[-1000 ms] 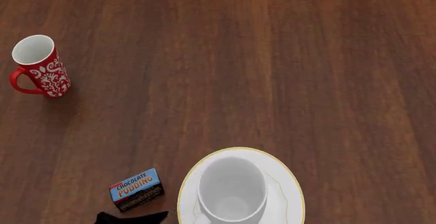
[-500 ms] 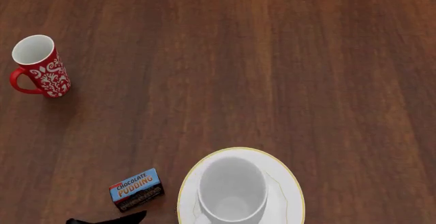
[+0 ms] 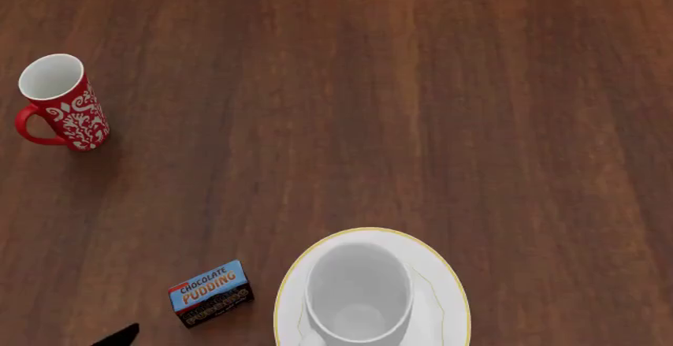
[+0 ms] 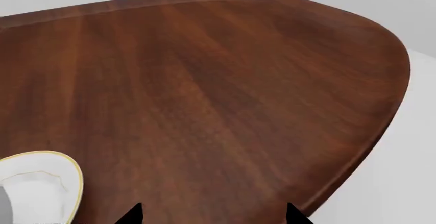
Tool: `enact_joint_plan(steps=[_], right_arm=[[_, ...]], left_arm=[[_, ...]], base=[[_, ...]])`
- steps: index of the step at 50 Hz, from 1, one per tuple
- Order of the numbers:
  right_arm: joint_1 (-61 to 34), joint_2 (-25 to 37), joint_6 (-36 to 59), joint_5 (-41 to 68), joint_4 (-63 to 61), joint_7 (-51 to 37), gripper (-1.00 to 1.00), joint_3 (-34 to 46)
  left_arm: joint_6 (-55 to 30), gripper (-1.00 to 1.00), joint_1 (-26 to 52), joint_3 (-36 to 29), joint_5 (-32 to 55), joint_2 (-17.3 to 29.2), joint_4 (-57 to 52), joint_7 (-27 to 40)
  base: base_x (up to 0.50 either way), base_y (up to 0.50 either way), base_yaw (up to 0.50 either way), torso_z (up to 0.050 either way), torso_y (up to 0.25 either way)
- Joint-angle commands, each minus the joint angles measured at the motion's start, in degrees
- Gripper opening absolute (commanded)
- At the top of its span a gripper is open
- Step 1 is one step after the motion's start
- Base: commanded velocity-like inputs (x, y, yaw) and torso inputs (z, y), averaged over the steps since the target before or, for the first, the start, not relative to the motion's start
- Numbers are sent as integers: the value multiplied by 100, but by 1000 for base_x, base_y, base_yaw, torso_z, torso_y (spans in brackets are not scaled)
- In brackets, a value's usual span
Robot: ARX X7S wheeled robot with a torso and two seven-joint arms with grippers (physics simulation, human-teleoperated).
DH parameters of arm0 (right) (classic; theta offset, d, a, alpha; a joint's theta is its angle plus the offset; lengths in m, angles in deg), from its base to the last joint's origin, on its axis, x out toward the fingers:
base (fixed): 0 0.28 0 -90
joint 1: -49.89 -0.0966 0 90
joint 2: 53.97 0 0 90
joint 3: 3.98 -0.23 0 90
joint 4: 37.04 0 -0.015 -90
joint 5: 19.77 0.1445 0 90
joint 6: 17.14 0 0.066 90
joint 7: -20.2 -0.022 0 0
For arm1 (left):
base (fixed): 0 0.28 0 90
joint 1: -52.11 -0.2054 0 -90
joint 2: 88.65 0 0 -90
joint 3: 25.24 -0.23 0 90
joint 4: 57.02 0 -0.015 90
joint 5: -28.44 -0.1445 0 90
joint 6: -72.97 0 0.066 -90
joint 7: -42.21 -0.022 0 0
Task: Put the white mug on the plate.
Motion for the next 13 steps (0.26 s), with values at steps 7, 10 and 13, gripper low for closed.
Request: enact_joint_plan(steps=[7,10,13], right_arm=[[-97,112,152,-15,-109,-49,100,103],[-120,131,173,-21,-111,-43,100,131],[-113,155,214,-18,-176,-65,100,145]], left_arm=[[1689,100,-1372,670,-331,575,80,316],[1907,100,-1581,811,-335,639,100,397],[2193,100,-1839,955,-384,702,145,457]], base=[[0,0,0,0,0],[0,0,0,0,0],[0,0,0,0,0]])
